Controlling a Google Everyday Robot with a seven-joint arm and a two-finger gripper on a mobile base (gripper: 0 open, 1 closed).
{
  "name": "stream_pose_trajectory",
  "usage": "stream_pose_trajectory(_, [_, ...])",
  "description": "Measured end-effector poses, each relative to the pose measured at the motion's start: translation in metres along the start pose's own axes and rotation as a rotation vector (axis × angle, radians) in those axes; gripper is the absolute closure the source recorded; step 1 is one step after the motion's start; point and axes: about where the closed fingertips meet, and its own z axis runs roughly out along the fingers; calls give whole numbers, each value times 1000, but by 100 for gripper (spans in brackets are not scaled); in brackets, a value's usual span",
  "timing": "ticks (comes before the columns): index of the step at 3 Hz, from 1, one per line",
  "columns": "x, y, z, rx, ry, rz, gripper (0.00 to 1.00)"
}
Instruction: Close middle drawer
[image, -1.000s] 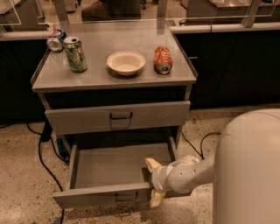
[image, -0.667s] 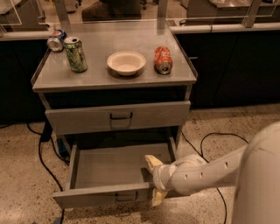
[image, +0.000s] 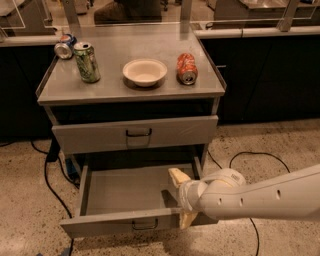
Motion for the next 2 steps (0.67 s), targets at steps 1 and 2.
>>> stream_pose_trajectory(1, [5,-7,-34,37,36,-1,0])
stream_pose_trajectory(2, [9,-8,-66,86,58,13,0])
